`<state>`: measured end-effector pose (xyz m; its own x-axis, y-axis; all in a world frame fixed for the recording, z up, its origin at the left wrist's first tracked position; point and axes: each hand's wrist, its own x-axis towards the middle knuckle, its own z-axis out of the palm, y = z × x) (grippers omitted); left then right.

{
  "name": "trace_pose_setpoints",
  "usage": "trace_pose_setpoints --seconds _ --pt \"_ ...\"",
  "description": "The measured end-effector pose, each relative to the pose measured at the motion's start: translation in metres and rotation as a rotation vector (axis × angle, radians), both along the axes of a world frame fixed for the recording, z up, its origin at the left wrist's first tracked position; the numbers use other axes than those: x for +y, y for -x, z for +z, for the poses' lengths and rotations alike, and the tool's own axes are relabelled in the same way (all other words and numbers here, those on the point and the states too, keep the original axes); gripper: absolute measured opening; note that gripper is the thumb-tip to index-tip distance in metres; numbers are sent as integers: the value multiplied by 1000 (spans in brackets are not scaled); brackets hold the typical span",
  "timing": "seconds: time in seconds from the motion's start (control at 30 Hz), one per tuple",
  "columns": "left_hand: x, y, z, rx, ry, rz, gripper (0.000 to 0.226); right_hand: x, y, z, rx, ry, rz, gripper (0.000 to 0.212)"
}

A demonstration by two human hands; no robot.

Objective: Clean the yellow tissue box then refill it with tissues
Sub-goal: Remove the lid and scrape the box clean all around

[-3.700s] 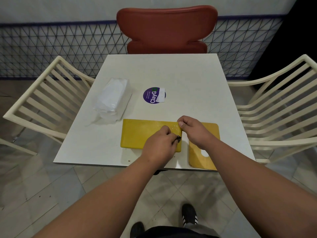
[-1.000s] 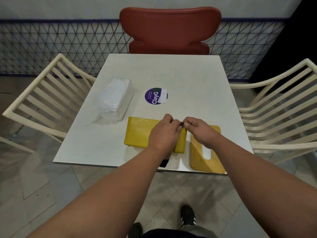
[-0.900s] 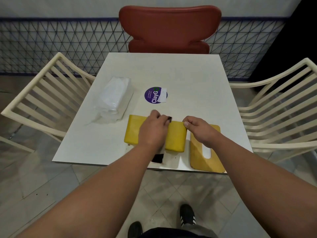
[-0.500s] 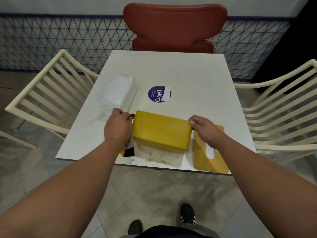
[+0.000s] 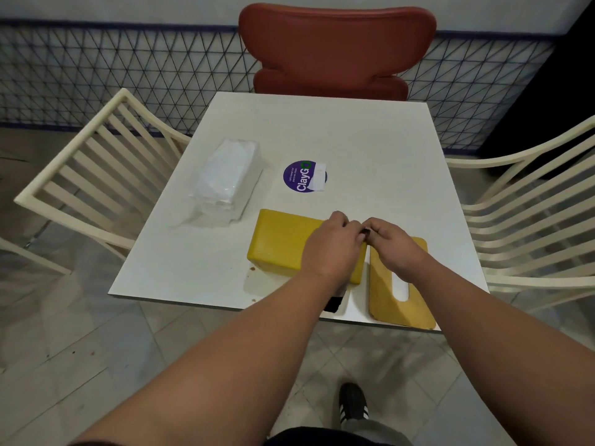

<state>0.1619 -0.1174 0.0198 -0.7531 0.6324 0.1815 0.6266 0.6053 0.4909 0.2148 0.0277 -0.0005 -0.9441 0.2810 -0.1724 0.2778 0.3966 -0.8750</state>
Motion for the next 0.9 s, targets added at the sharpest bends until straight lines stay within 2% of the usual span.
trace_pose_setpoints --seconds 0.1,0.4,0.67,0.77,0.9 --pt "-13 18 -2 53 -17 35 30 -1 -1 1 32 -1 -6 22" --pt "-94 72 -5 -56 -74 374 28 5 2 -2 17 15 -3 22" --pt "-116 80 -8 -206 -178 393 25 6 14 20 -76 -17 32 23" --pt "-117 79 -8 -223 -199 395 25 -11 34 37 -94 -160 57 28" --pt "-118 80 -10 -239 -210 399 24 -60 80 46 -113 -442 230 36"
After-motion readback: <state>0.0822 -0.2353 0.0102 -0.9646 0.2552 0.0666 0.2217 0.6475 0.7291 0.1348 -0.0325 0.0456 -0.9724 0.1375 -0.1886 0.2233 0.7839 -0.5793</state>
